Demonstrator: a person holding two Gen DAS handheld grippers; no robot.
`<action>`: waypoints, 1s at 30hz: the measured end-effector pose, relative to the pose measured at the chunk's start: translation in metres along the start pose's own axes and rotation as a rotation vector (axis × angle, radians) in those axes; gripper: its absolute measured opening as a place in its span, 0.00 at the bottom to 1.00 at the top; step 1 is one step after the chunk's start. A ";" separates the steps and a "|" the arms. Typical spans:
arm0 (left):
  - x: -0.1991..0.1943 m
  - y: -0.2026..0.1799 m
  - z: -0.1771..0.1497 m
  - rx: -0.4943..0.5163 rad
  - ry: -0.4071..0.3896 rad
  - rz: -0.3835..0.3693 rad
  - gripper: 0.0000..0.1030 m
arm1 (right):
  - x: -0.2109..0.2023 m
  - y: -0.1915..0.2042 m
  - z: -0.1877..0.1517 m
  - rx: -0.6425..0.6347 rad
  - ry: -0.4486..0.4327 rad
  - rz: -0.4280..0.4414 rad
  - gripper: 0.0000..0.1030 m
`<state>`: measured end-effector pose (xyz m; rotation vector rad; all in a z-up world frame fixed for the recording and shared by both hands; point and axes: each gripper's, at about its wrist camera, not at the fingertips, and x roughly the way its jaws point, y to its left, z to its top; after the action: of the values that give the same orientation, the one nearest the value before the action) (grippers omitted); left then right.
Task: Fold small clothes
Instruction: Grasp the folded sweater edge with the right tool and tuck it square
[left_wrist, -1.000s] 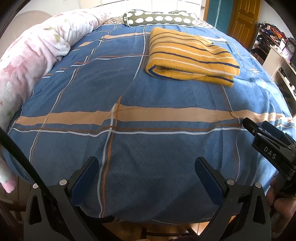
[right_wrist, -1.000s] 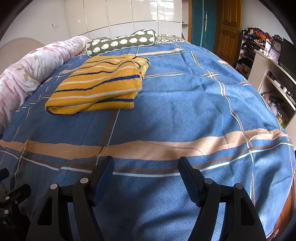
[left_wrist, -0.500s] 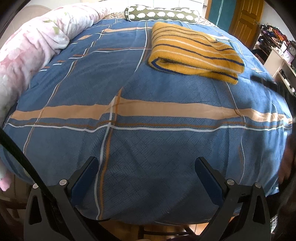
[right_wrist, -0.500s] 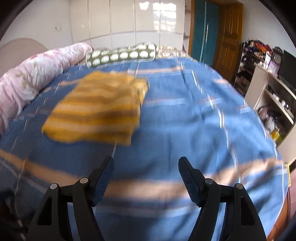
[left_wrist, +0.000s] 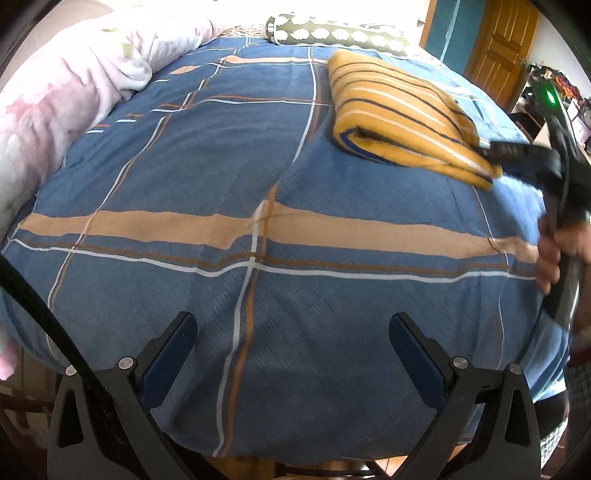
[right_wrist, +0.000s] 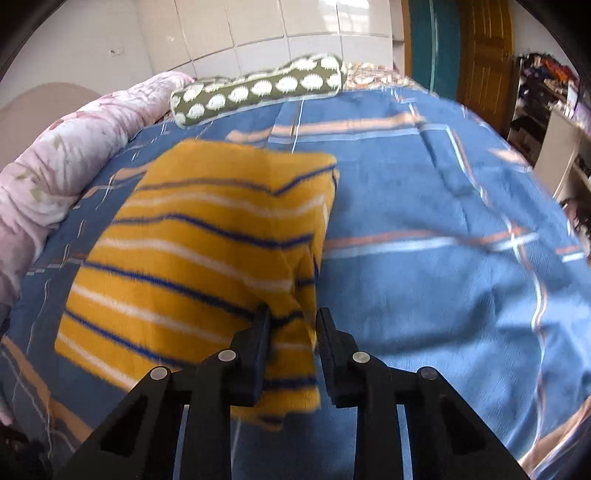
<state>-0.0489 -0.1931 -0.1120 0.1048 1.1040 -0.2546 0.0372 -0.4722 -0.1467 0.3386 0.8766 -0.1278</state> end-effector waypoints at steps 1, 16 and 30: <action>0.001 0.001 0.001 -0.002 0.001 -0.007 1.00 | -0.002 -0.003 -0.003 -0.002 0.003 0.003 0.27; -0.011 0.006 0.005 0.033 -0.083 -0.003 1.00 | 0.042 0.027 0.109 -0.081 -0.006 -0.136 0.31; -0.030 0.031 0.008 -0.052 -0.128 0.045 1.00 | -0.013 0.092 0.065 -0.087 -0.033 0.212 0.48</action>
<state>-0.0474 -0.1603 -0.0829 0.0664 0.9792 -0.1896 0.0991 -0.4079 -0.0763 0.3449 0.8057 0.1007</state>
